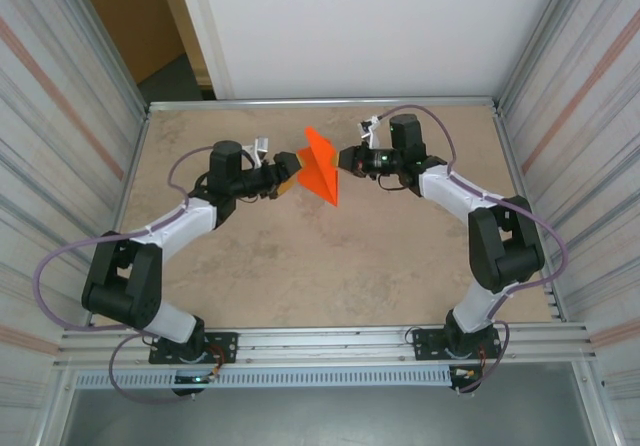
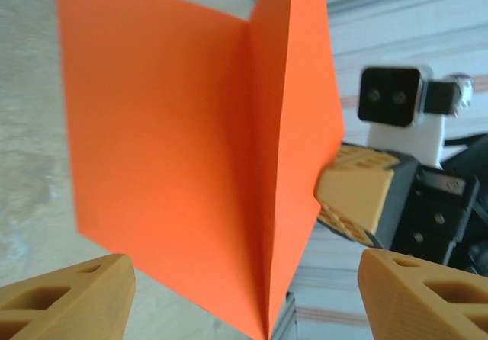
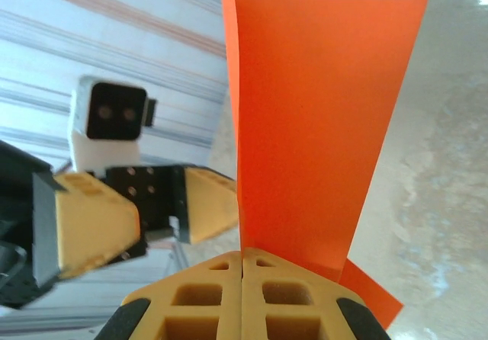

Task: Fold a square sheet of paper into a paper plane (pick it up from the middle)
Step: Turn over the paper at the center of the table.

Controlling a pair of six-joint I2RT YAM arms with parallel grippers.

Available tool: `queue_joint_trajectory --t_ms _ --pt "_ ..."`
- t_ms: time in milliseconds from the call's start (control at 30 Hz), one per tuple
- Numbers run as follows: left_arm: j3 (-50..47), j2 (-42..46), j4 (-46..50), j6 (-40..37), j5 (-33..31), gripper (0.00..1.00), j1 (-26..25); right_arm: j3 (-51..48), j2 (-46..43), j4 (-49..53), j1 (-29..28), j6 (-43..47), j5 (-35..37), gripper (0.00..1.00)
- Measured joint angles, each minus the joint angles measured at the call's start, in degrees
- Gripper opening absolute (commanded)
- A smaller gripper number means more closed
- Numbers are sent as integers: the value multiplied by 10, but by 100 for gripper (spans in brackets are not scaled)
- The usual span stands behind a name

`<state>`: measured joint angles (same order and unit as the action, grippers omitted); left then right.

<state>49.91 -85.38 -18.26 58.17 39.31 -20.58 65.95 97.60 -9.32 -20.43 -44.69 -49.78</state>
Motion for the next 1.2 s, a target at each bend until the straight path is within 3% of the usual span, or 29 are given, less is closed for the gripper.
queue_joint_trajectory --t_ms 467,1200 --pt "51 -49 -83 21 71 55 -39 -24 -4 -136 11 -147 -47 0" --pt "77 -70 -103 30 88 21 -48 -37 -5 -198 21 -209 -61 0"
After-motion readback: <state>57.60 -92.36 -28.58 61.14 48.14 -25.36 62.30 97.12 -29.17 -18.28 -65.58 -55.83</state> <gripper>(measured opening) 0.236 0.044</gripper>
